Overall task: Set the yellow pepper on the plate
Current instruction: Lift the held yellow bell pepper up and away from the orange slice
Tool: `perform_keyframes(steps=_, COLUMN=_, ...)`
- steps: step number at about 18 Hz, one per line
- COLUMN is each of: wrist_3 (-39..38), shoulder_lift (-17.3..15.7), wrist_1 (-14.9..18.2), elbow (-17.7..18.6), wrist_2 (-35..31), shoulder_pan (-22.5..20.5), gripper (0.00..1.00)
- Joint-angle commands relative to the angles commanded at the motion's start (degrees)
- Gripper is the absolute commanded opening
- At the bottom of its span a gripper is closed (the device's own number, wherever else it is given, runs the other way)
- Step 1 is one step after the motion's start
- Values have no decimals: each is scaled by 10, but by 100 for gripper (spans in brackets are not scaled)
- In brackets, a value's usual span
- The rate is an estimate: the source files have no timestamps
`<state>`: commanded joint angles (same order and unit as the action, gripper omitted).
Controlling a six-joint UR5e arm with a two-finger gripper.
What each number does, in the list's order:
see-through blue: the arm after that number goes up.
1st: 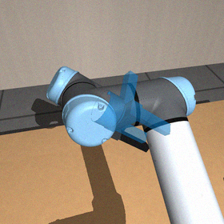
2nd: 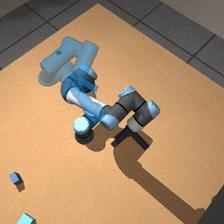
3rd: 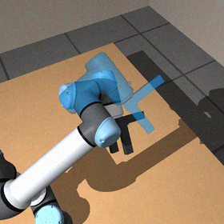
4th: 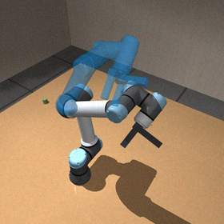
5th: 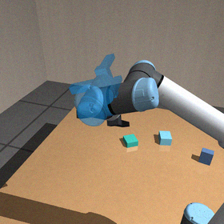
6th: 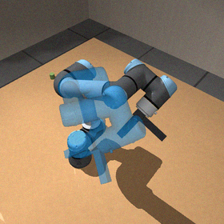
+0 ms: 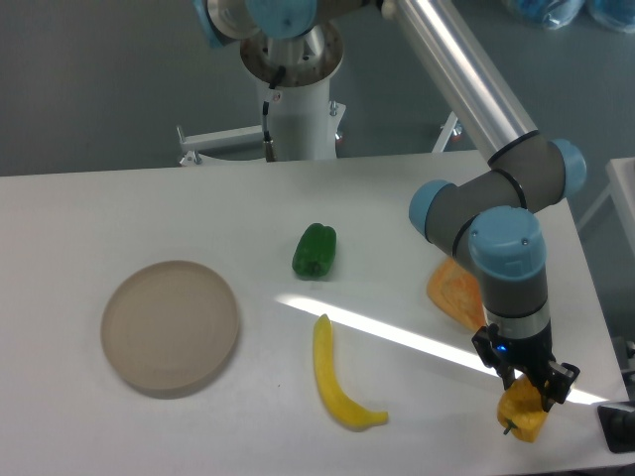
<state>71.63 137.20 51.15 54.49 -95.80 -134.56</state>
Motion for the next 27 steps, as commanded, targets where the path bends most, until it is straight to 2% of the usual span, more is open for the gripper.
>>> perform_keyframes(steps=9, wrist_3=-3, shoulder_lift=-13, wrist_1=0, elbow=10, wrist_2=-4, shoulder_pan=8, gripper=46)
perform_keyframes(steps=12, wrist_3=-13, shoulder_lift=-31, wrist_1=1, elbow=27, wrist_2=-2, shoulder_pan=9, gripper=46)
perform_keyframes(steps=14, wrist_3=-16, shoulder_lift=-61, wrist_1=4, elbow=56, wrist_2=3, shoulder_pan=10, gripper=46)
perform_keyframes(steps=17, wrist_3=-32, shoulder_lift=-113, wrist_1=61, elbow=83, wrist_2=5, shoulder_pan=24, gripper=47)
perform_keyframes(steps=18, wrist_3=-59, shoulder_lift=-135, wrist_1=89, elbow=91, wrist_2=5, shoulder_pan=30, gripper=47)
perform_keyframes(steps=22, wrist_3=-122, shoulder_lift=-189, wrist_1=159, elbow=114, wrist_2=6, shoulder_pan=51, gripper=47)
perform_keyframes(steps=24, wrist_3=-173, shoulder_lift=-220, wrist_1=177, elbow=142, wrist_2=18, shoulder_pan=64, gripper=47)
perform_keyframes(steps=27, wrist_3=-237, shoulder_lift=-261, wrist_1=182, elbow=197, wrist_2=59, shoulder_pan=72, gripper=47)
